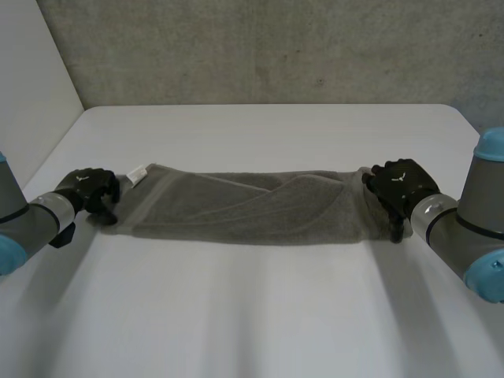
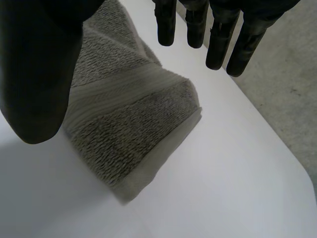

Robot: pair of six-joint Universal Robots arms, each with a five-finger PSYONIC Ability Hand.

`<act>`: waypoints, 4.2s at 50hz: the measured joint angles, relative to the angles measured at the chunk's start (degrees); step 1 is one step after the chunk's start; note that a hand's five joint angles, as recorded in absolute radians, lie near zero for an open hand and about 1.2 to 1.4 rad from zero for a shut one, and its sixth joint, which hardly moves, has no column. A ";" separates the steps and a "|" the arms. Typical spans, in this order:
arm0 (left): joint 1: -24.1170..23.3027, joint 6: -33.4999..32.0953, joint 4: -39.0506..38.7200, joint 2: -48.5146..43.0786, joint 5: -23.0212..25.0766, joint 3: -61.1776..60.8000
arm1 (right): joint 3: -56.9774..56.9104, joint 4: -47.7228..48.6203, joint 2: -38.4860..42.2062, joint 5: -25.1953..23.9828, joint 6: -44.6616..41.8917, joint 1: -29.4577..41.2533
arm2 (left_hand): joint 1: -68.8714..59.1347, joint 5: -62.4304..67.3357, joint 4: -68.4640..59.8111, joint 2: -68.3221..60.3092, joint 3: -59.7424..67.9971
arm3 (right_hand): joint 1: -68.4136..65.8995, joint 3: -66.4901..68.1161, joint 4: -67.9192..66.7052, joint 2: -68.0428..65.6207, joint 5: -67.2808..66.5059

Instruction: Fold the towel.

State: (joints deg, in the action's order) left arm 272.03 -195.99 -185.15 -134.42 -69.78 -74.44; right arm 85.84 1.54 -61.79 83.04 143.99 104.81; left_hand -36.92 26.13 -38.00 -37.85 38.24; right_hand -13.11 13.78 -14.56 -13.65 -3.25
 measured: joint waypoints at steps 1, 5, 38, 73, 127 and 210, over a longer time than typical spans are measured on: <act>0.25 -0.05 -0.03 0.04 -0.35 -0.16 | 0.45 0.25 -0.02 0.00 -0.01 0.01 | 0.00 0.00 0.00 0.00 0.00 | 0.00 0.00 0.00 0.00 0.00; 0.97 -0.07 -0.10 0.34 -1.65 -0.59 | 1.37 0.76 -0.05 0.00 -0.01 0.01 | 0.00 0.04 0.00 0.00 0.00 | 0.00 0.00 0.00 0.00 0.00; 3.43 0.17 -0.47 12.45 -0.79 -12.47 | 2.48 3.23 0.54 0.02 0.06 -0.01 | -35.83 38.58 -39.68 -39.24 38.57 | 0.00 0.00 0.00 0.00 0.00; -2.87 5.45 -6.23 7.15 3.21 0.11 | 3.65 4.90 1.21 0.07 0.03 0.84 | 5.79 -5.86 5.38 6.07 -5.58 | 0.00 0.00 0.00 0.00 0.00; -4.92 5.75 2.44 -1.09 -2.55 9.55 | 3.82 5.69 4.03 0.24 -0.84 0.59 | 11.49 -11.82 11.49 12.09 -11.76 | 0.00 0.00 0.00 0.00 0.00; 4.24 0.71 0.51 16.69 4.51 -17.60 | -0.32 5.77 3.75 -2.97 8.99 -4.40 | -18.67 19.40 -17.16 -17.22 17.16 | 0.00 0.00 0.00 0.00 0.00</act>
State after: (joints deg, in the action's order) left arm 276.27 -195.27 -184.64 -117.73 -65.28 -92.04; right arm 85.51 7.31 -58.04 80.07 152.98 100.41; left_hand -55.59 45.52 -55.17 -55.08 55.40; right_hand -13.11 13.77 -14.56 -13.65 -3.25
